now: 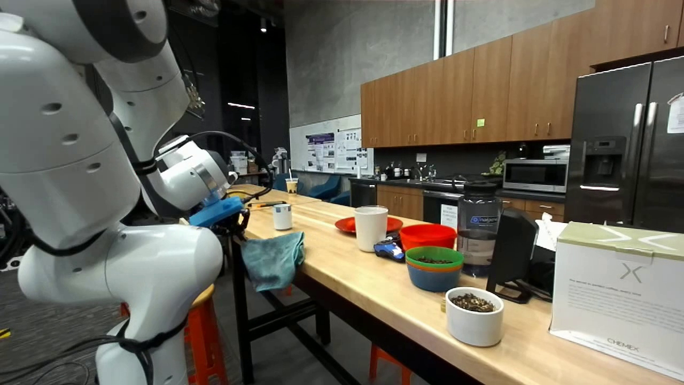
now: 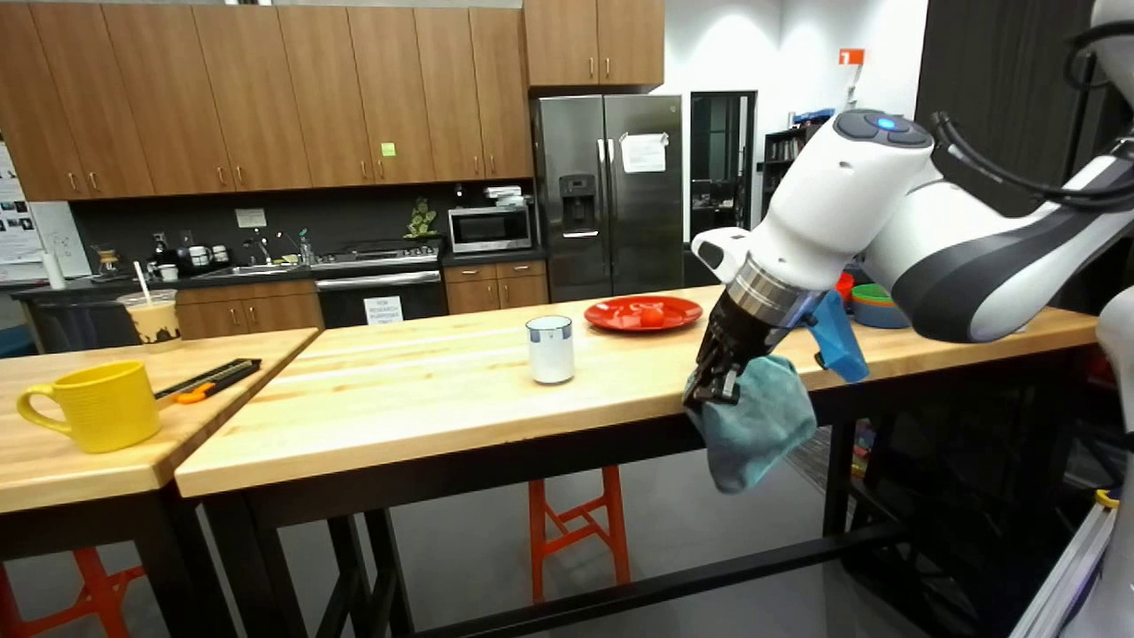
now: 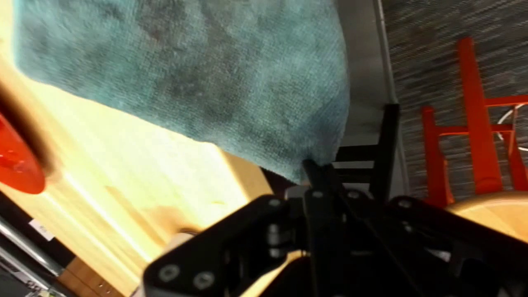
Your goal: Lift the towel from the table, move the cup to the left and then unfold the towel
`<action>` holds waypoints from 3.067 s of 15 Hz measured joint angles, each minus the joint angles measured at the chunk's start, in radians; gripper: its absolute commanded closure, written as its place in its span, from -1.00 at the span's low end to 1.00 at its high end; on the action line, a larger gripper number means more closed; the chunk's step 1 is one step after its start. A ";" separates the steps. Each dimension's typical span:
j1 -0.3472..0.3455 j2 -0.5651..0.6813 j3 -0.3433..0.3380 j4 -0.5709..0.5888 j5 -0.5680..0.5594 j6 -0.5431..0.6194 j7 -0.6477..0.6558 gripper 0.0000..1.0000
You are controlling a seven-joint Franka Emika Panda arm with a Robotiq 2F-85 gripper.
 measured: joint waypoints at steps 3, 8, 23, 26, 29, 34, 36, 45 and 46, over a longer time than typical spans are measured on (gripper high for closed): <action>0.005 0.103 -0.001 0.004 -0.003 0.103 0.014 0.99; -0.023 0.181 -0.004 0.024 -0.007 0.172 0.016 0.99; -0.252 0.197 -0.086 0.378 -0.280 0.229 -0.067 0.99; -0.292 0.226 -0.090 0.430 -0.359 0.246 -0.064 0.99; -0.329 0.255 -0.091 0.483 -0.441 0.255 -0.042 0.99; -0.380 0.267 -0.094 0.474 -0.534 0.237 0.002 0.99; -0.401 0.250 -0.097 0.434 -0.545 0.208 0.003 0.99; -0.476 0.015 -0.041 0.039 -0.283 -0.029 -0.116 0.99; -0.461 -0.007 -0.040 0.008 -0.228 -0.065 -0.138 0.99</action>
